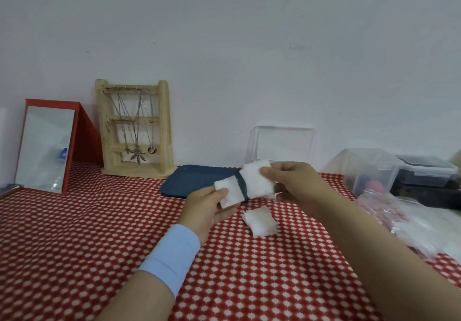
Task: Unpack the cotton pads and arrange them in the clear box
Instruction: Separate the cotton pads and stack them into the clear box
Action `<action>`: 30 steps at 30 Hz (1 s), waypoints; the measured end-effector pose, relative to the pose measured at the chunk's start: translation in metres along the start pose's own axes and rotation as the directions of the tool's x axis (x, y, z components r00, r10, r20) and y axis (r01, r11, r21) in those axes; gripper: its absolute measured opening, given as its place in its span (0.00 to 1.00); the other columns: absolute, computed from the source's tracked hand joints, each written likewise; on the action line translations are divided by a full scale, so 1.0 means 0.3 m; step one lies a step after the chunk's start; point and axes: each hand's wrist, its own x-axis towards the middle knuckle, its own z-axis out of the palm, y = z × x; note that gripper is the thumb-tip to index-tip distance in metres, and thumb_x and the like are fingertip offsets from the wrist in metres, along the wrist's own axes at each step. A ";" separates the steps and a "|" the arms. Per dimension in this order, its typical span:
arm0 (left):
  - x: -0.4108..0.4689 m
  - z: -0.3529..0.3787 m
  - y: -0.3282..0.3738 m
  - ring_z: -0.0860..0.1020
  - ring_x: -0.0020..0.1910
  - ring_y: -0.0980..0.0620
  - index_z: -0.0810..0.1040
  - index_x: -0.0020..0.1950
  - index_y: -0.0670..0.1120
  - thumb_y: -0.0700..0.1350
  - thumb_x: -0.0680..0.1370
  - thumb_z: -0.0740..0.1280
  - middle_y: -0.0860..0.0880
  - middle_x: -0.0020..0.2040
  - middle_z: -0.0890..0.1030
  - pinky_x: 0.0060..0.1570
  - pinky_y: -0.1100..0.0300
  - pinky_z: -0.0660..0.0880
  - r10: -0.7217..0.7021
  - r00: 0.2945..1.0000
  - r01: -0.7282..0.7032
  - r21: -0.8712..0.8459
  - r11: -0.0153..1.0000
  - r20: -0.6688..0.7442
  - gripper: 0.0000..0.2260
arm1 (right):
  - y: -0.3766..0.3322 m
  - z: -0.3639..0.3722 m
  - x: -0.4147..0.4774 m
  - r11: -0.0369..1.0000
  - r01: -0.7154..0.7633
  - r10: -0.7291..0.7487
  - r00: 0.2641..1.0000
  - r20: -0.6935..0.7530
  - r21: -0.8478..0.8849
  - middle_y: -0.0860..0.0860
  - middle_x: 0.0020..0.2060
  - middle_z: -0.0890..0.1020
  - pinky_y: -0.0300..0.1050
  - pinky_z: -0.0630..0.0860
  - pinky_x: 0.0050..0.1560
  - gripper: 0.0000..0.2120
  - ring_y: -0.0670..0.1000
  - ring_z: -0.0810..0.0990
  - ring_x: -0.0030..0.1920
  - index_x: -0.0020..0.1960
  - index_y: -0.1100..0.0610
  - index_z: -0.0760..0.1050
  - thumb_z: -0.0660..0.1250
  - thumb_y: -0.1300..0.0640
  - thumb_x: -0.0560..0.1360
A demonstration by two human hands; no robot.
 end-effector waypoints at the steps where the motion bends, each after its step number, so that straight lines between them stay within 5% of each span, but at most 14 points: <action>1: -0.005 0.004 -0.001 0.87 0.49 0.46 0.82 0.54 0.44 0.39 0.82 0.68 0.43 0.52 0.87 0.43 0.58 0.84 0.001 1.000 -0.001 0.027 1.000 0.016 0.04 | -0.011 0.007 -0.010 1.000 0.021 -0.022 0.998 0.053 0.011 0.56 0.45 0.87 0.42 0.80 0.37 0.09 0.50 0.82 0.38 0.51 0.59 0.85 0.74 0.54 0.76; 4: -0.016 0.024 0.004 0.87 0.51 0.46 0.82 0.60 0.40 0.39 0.83 0.65 0.42 0.52 0.87 0.44 0.57 0.83 -0.034 0.992 0.030 0.033 0.999 0.122 0.09 | -0.017 0.034 -0.024 0.995 0.089 -0.082 0.989 0.125 -0.050 0.55 0.41 0.87 0.42 0.76 0.33 0.08 0.49 0.80 0.34 0.49 0.59 0.86 0.75 0.55 0.74; 8: -0.036 0.040 0.021 0.85 0.56 0.44 0.81 0.62 0.41 0.43 0.84 0.63 0.40 0.56 0.86 0.49 0.54 0.84 -0.053 0.974 0.074 -0.089 0.993 0.219 0.11 | 0.004 0.051 -0.013 0.981 0.110 -0.105 0.994 0.042 -0.159 0.51 0.40 0.88 0.40 0.77 0.32 0.07 0.48 0.83 0.36 0.47 0.58 0.86 0.76 0.54 0.74; 19: -0.045 0.049 0.041 0.86 0.52 0.42 0.78 0.64 0.36 0.55 0.82 0.64 0.36 0.57 0.85 0.47 0.52 0.85 -0.134 0.942 0.205 -0.210 0.956 0.307 0.23 | 0.026 0.063 -0.005 0.991 0.064 -0.068 0.997 -0.031 -0.117 0.51 0.40 0.86 0.32 0.73 0.29 0.10 0.44 0.82 0.34 0.48 0.63 0.83 0.78 0.57 0.72; 23: -0.031 0.036 0.028 0.86 0.54 0.44 0.79 0.65 0.37 0.39 0.77 0.71 0.40 0.55 0.86 0.49 0.56 0.84 -0.070 0.969 0.065 0.027 0.998 0.238 0.17 | 0.028 0.064 -0.006 0.997 0.025 -0.022 0.999 0.039 -0.077 0.52 0.45 0.87 0.38 0.75 0.31 0.10 0.47 0.84 0.35 0.54 0.54 0.82 0.77 0.54 0.73; 25: -0.014 0.018 0.022 0.86 0.52 0.44 0.80 0.63 0.37 0.34 0.79 0.69 0.40 0.54 0.86 0.46 0.57 0.84 -0.054 0.989 0.048 0.048 0.998 0.136 0.13 | 0.047 0.054 0.012 0.980 0.052 -0.057 0.998 -0.024 -0.190 0.52 0.44 0.87 0.37 0.75 0.32 0.09 0.47 0.84 0.35 0.52 0.54 0.83 0.74 0.51 0.75; 27: 0.006 -0.006 0.021 0.86 0.51 0.44 0.81 0.60 0.38 0.33 0.79 0.69 0.41 0.53 0.87 0.44 0.57 0.84 -0.042 0.999 0.041 0.044 0.998 0.024 0.11 | 0.076 0.034 0.035 0.847 0.037 -0.084 0.994 -0.065 -0.530 0.49 0.44 0.86 0.40 0.80 0.41 0.11 0.47 0.84 0.40 0.51 0.54 0.84 0.72 0.46 0.76; 30: 0.026 -0.032 0.021 0.86 0.51 0.43 0.80 0.59 0.40 0.34 0.79 0.69 0.40 0.54 0.86 0.44 0.55 0.83 -0.055 0.998 0.055 0.002 0.998 -0.038 0.09 | 0.109 0.027 0.044 0.525 -0.072 0.124 0.992 -0.008 -0.848 0.49 0.45 0.86 0.47 0.81 0.54 0.20 0.48 0.83 0.46 0.52 0.54 0.83 0.74 0.39 0.71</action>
